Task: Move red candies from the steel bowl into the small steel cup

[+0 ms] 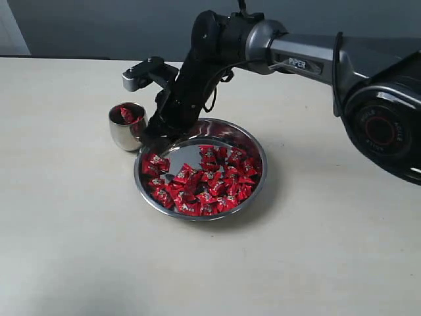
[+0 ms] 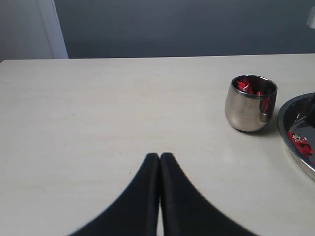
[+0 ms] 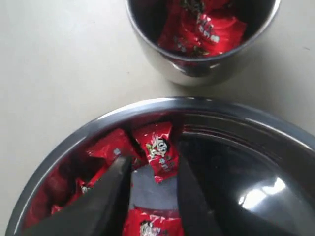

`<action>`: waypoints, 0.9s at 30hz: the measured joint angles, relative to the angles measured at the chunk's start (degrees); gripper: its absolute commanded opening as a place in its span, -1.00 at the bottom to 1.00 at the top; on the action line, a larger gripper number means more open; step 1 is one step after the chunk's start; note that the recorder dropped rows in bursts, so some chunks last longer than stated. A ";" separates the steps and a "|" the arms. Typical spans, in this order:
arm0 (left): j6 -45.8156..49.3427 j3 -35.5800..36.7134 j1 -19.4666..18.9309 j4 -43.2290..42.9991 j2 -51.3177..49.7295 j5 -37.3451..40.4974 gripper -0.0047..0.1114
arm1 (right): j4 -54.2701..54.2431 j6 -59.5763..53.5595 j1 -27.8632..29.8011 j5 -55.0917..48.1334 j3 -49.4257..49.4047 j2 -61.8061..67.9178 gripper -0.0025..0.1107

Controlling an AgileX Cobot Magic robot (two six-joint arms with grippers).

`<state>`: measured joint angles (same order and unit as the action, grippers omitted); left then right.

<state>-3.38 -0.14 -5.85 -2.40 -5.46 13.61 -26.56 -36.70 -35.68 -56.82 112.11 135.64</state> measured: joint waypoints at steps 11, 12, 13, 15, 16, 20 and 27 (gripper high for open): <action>0.00 0.00 0.00 0.00 0.00 0.00 -0.91 | -3.59 -0.58 0.00 2.54 0.00 2.85 -0.22; 0.00 0.00 0.00 0.00 0.00 0.00 -0.91 | -3.72 -0.58 0.00 2.54 0.00 3.25 -0.22; 0.00 0.00 0.00 0.00 0.00 0.00 -0.91 | -4.00 -0.58 0.00 2.62 0.00 3.51 -0.22; 0.00 0.00 0.00 0.00 0.00 0.00 -0.91 | -4.11 -0.58 0.00 2.66 0.00 3.98 -0.22; 0.00 0.00 0.00 0.00 0.00 0.00 -0.91 | -4.11 -0.58 0.00 2.77 0.00 4.10 -0.22; 0.00 0.00 0.00 0.00 0.00 0.00 -0.91 | -4.12 -0.70 0.00 3.13 0.00 4.10 -0.29; 0.00 0.00 0.00 0.00 0.00 0.00 -0.91 | -4.12 -0.81 0.00 3.36 0.00 4.10 -0.57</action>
<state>-3.38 -0.14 -5.85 -2.40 -5.46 13.61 -30.68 -37.51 -35.68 -53.47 112.11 139.74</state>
